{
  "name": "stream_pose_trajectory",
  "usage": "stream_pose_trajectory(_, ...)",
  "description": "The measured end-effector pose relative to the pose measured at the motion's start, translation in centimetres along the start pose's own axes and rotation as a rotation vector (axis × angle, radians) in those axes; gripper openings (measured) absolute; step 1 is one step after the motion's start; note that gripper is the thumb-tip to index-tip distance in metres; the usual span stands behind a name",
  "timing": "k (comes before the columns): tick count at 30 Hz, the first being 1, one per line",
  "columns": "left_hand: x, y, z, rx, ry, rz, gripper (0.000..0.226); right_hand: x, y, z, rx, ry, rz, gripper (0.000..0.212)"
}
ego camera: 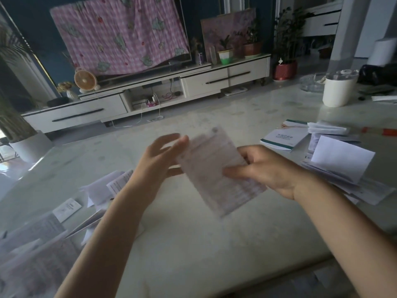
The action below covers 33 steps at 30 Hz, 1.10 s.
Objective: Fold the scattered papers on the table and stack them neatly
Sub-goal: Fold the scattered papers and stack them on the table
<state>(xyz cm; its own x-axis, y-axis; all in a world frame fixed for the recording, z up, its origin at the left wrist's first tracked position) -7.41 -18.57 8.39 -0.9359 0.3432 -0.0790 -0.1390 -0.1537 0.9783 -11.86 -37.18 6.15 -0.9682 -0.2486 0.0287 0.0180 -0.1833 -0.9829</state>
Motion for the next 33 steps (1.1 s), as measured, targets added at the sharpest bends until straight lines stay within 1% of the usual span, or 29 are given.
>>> stream_pose_trajectory(1, 0.2, -0.5, 0.2, 0.089, -0.013, 0.04, 0.07, -0.1, 0.0, 0.3, -0.053, 0.048, 0.002, 0.021)
stream_pose_trajectory(2, 0.6, -1.0, 0.1, 0.121, -0.056, 0.085, 0.078, -0.2, 0.0, 0.3, -0.084, 0.071, 0.004, 0.021)
stream_pose_trajectory(3, 1.1, -1.4, -0.5, 0.12, -0.112, 0.114, 0.072, -0.2, -0.1, 0.1, -0.096, 0.077, 0.001, 0.021)
stream_pose_trajectory(4, 1.6, -1.7, -1.4, 0.105, -0.157, 0.141, 0.054, -0.4, 0.0, -0.1, -0.107, 0.075, -0.007, 0.022)
stream_pose_trajectory(5, 1.9, -2.1, -2.1, 0.092, -0.166, 0.158, 0.033, -0.4, 0.1, -0.3, -0.119, 0.07, -0.021, 0.023)
stream_pose_trajectory(6, 2.1, -2.2, -2.7, 0.102, -0.132, 0.167, 0.017, -0.5, 0.2, -0.6, -0.131, 0.06, -0.034, 0.024)
stream_pose_trajectory(7, 2.2, -2.3, -3.0, 0.123, -0.083, 0.159, 0.011, -0.5, 0.3, -0.7, -0.156, 0.046, -0.041, 0.025)
stream_pose_trajectory(10, 2.1, -2.1, -2.9, 0.17, 0.003, 0.113, 0.016, -0.4, 0.1, -0.7, -0.277, 0.042, -0.022, 0.023)
stream_pose_trajectory(13, 2.1, -1.9, -2.8, 0.254, 0.033, 0.114, 0.026, -0.2, 0.0, -0.8, -0.28, 0.04, 0.005, 0.025)
stream_pose_trajectory(14, 2.2, -1.9, -2.8, 0.326, 0.042, 0.137, 0.028, -0.3, 0.0, -0.9, -0.253, 0.043, 0.019, 0.03)
stream_pose_trajectory(16, 2.3, -2.0, -2.9, 0.55, 0.022, 0.2, 0.024, -0.7, 0.3, -0.8, -0.129, 0.12, 0.078, 0.043)
stream_pose_trajectory(17, 2.4, -2.0, -3.0, 0.635, -0.024, 0.232, 0.027, -0.9, 0.2, -0.7, -0.05, 0.177, 0.124, 0.048)
stream_pose_trajectory(18, 2.7, -2.0, -3.1, 0.658, -0.082, 0.261, 0.034, -1.0, 0.2, -0.7, 0.016, 0.227, 0.172, 0.052)
stream_pose_trajectory(19, 2.9, -2.1, -3.4, 0.622, -0.137, 0.282, 0.038, -1.0, 0.0, -0.7, 0.059, 0.258, 0.216, 0.054)
stream_pose_trajectory(20, 3.1, -2.4, -3.7, 0.565, -0.172, 0.284, 0.036, -1.1, -0.1, -0.8, 0.095, 0.263, 0.248, 0.056)
stream_pose_trajectory(21, 3.2, -2.7, -3.8, 0.506, -0.176, 0.259, 0.029, -1.0, -0.3, -1.1, 0.129, 0.246, 0.262, 0.056)
stream_pose_trajectory(23, 3.1, -3.2, -3.8, 0.388, -0.099, 0.164, 0.015, -1.0, -0.4, -1.3, 0.132, 0.192, 0.242, 0.051)
stream_pose_trajectory(25, 3.0, -3.4, -3.2, 0.27, 0.011, 0.079, 0.01, -1.0, -0.3, -1.3, -0.066, 0.095, 0.136, 0.039)
stream_pose_trajectory(26, 2.9, -3.4, -2.9, 0.209, 0.045, 0.05, 0.01, -0.9, -0.1, -1.3, -0.168, 0.046, 0.079, 0.029)
stream_pose_trajectory(27, 2.9, -3.4, -2.7, 0.148, 0.064, 0.028, 0.009, -0.7, 0.0, -1.4, -0.219, 0.003, 0.044, 0.018)
stream_pose_trajectory(28, 3.0, -3.4, -2.6, 0.097, 0.067, 0.011, 0.009, -0.5, 0.2, -1.4, -0.196, -0.031, 0.011, 0.017)
stream_pose_trajectory(30, 3.2, -3.4, -2.5, 0.048, 0.059, -0.006, 0.008, -0.4, 0.8, -1.8, -0.126, -0.08, -0.042, 0.034)
stream_pose_trajectory(31, 3.3, -3.5, -2.3, 0.055, 0.072, -0.01, 0.008, -0.4, 0.9, -2.1, -0.14, -0.077, -0.048, 0.037)
stream_pose_trajectory(33, 3.4, -4.2, -1.7, 0.15, 0.157, 0.002, 0.009, -0.6, 1.1, -2.6, -0.253, -0.014, -0.047, 0.031)
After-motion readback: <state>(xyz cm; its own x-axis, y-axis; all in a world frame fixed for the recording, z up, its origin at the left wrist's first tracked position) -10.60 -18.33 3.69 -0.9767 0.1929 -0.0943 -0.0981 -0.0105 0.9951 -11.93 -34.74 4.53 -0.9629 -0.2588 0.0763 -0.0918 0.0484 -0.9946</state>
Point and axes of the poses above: each hand's wrist, its own x-axis away from the middle knuckle, its own z-axis out of the back of the hand, y = z × x, the point moved 3 cm from there along -x, towards the middle knuckle, and after that the axes turned 7 degrees about -y, right-handed, at the moved point
